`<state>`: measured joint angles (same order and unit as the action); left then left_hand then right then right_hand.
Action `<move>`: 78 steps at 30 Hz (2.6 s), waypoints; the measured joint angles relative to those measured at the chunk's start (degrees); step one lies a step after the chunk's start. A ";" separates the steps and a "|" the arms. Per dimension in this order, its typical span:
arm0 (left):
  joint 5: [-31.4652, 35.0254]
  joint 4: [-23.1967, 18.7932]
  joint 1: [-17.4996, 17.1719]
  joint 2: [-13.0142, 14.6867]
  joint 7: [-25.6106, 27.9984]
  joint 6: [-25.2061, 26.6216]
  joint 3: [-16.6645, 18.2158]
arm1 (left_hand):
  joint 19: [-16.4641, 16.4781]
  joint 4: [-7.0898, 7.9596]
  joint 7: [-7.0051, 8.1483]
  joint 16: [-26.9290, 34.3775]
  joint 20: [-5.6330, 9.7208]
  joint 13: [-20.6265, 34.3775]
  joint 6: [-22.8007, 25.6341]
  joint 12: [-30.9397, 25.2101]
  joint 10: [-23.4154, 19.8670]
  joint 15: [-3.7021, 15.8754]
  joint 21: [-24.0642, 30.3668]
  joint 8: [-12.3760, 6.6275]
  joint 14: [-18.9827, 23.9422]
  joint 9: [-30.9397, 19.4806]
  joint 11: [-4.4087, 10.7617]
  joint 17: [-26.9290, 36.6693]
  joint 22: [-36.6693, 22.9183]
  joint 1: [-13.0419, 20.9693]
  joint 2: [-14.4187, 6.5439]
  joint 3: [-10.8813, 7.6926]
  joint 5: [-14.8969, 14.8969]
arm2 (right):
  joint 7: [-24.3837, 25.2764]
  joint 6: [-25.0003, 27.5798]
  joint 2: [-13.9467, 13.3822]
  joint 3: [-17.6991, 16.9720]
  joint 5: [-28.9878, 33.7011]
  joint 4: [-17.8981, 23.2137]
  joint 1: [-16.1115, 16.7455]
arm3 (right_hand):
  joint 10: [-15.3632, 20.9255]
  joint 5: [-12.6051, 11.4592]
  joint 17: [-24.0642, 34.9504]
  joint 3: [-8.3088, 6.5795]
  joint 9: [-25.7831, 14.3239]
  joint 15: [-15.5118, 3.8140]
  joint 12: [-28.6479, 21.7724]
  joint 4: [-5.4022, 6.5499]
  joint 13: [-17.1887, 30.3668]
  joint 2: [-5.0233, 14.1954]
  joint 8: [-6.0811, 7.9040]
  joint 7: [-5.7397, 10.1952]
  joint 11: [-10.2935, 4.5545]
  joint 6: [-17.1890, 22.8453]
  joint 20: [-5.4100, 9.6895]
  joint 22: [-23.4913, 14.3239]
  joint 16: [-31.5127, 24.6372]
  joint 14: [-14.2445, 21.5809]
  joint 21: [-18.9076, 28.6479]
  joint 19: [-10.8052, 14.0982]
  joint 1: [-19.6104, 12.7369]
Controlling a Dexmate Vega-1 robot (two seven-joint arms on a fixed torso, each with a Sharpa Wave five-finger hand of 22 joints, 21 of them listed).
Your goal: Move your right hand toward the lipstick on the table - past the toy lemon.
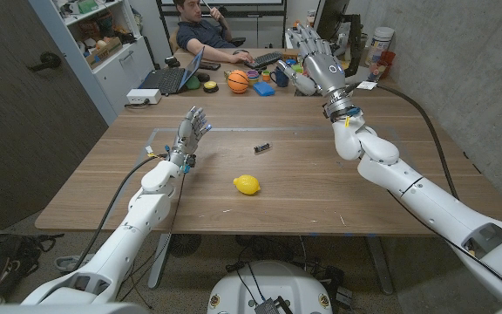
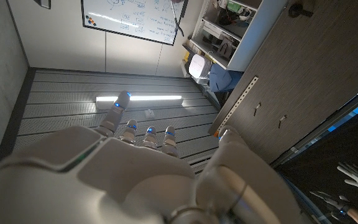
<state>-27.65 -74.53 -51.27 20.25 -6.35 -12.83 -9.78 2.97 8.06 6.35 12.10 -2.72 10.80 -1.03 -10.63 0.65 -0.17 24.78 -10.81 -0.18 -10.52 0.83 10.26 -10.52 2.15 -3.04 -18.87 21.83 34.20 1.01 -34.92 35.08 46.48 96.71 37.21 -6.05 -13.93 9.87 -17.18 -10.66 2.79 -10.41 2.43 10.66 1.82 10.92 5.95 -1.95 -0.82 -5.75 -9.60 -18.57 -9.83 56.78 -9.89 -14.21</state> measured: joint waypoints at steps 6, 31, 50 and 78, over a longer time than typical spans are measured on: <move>0.15 -0.36 -0.21 -0.01 0.43 0.19 -0.12 | 0.28 -0.24 0.00 0.00 -0.28 0.00 0.00 0.00 0.00 0.00 0.00 0.00 0.00 0.00 0.00 0.00 0.00 0.00 0.00 0.25 0.00 | -1.37 1.29 -0.48 2.42 2.11 -0.73 -1.74 | 0.00 0.49 0.04 0.17 -0.04 0.02 0.00 -0.17 0.00 0.00 0.00 0.34 0.00 0.08 0.00 0.00 0.00 0.00 -0.35 0.00 0.00; 0.52 -3.06 -2.14 0.28 2.34 1.28 -0.31 | 0.27 0.00 0.00 0.00 -0.27 0.00 0.00 0.00 0.00 0.00 -0.66 0.00 0.00 0.00 0.00 0.00 0.00 0.00 0.00 0.49 0.23 | -9.51 -0.05 -1.08 9.81 3.06 -6.49 -7.96 | -0.72 0.88 0.14 1.12 -0.15 -0.36 0.00 0.34 0.01 -1.13 0.00 1.13 -0.71 -0.72 -0.82 -0.01 1.33 0.00 -2.12 0.22 1.13; 0.62 -3.93 -2.81 0.34 2.81 1.70 -0.51 | 0.39 -0.24 0.00 0.00 -0.15 0.00 0.00 0.00 0.00 0.00 -0.96 0.00 0.00 0.00 0.00 0.00 0.00 0.00 0.00 0.72 0.23 | -14.13 -2.75 0.45 14.21 2.75 -11.43 -11.53 | 1.07 1.21 0.13 1.36 -0.14 -1.39 -0.45 0.10 0.02 -1.13 0.00 1.33 -0.99 0.54 -1.84 -0.02 1.33 0.42 -2.55 0.00 1.13; 0.54 -4.39 -3.85 0.35 3.22 2.16 -0.52 | 0.68 -0.07 0.00 0.00 -0.46 0.00 0.00 0.00 0.00 0.00 -1.29 0.00 0.00 0.00 0.00 -0.01 0.00 0.00 0.00 0.88 0.43 | -24.51 -7.30 1.80 18.94 -0.27 -17.18 -15.23 | -2.18 1.17 0.13 2.48 0.00 -3.02 0.00 -0.21 0.02 -0.21 -0.56 -0.34 -1.54 -1.95 -3.91 0.28 3.51 0.00 -7.65 -0.01 1.43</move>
<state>-27.11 -78.92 -55.12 20.59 -3.13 -10.68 -10.30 3.65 7.98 6.35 12.09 -3.18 10.80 -1.03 -10.63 0.65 -0.17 23.49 -10.81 -0.18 -10.52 0.83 10.25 -10.52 2.15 -3.04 -17.99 22.27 9.70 -6.29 -33.12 54.02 46.21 79.53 21.98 -8.23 -12.76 10.00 -14.70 -10.66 -0.23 -10.41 2.23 10.68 1.61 10.36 5.61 -3.49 -2.77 -9.66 -9.33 -15.06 -9.83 49.13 -9.90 -12.78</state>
